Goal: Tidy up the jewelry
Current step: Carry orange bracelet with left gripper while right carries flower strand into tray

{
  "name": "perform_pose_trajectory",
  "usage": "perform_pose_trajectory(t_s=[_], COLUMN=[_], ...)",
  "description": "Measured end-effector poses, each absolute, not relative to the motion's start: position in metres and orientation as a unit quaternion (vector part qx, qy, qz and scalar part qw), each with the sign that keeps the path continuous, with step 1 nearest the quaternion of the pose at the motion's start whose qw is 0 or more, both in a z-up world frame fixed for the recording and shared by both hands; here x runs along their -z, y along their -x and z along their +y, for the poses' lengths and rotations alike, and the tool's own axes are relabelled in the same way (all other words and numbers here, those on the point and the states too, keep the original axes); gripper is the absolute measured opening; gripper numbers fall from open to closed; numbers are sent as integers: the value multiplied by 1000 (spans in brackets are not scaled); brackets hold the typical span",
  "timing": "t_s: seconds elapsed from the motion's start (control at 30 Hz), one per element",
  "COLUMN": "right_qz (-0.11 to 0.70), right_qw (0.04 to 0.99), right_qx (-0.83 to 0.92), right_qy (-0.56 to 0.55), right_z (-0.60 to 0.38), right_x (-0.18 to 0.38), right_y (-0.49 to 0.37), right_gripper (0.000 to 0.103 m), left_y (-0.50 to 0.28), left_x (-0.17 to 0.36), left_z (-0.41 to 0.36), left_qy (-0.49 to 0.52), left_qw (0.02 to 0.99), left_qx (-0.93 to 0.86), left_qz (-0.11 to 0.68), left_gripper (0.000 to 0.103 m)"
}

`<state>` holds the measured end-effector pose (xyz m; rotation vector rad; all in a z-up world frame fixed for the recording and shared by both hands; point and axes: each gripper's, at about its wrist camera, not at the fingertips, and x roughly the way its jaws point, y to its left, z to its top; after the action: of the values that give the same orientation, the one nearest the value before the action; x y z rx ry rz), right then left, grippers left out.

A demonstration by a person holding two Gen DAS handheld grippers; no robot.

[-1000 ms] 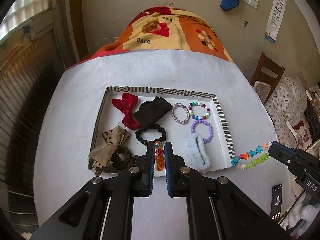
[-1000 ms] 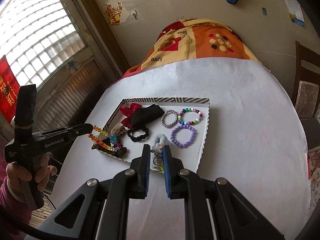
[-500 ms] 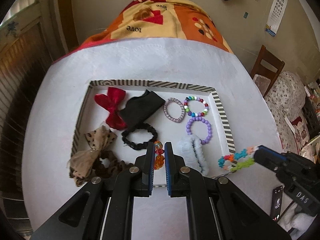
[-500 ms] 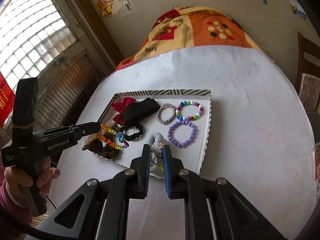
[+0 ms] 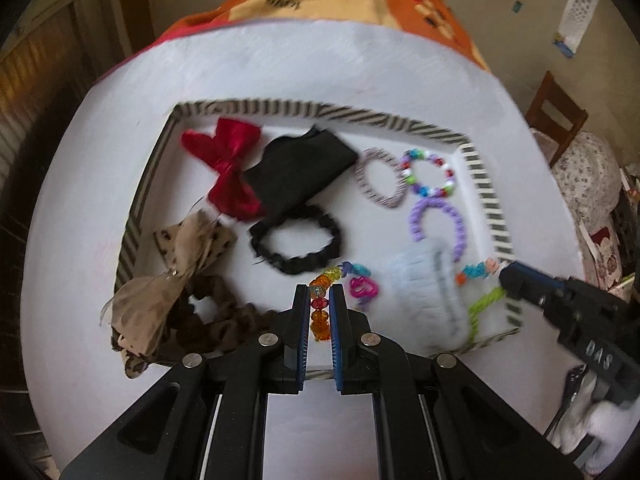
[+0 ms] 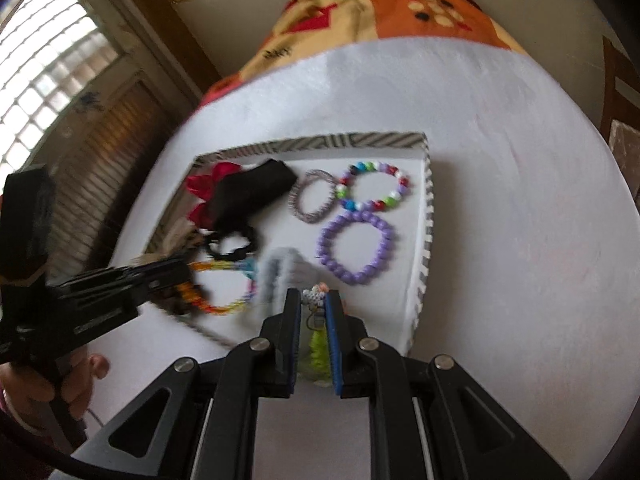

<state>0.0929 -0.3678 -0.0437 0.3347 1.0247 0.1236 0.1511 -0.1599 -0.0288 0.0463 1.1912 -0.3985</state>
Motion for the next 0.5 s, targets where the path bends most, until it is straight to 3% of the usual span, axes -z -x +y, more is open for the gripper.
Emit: perform_pose_trajectory(t_s=[0.5], right_qz=[499], right_qw=[858], right_qx=[-22], right_qy=[-119], right_z=[-367], right_x=[68], right_y=[-115], right_gripper=[13], left_y=[-157], left_x=[49], left_z=[-150], left_qy=[-38], left_qw=[811], left_qx=[163], left_qz=[560], left_gripper=[0])
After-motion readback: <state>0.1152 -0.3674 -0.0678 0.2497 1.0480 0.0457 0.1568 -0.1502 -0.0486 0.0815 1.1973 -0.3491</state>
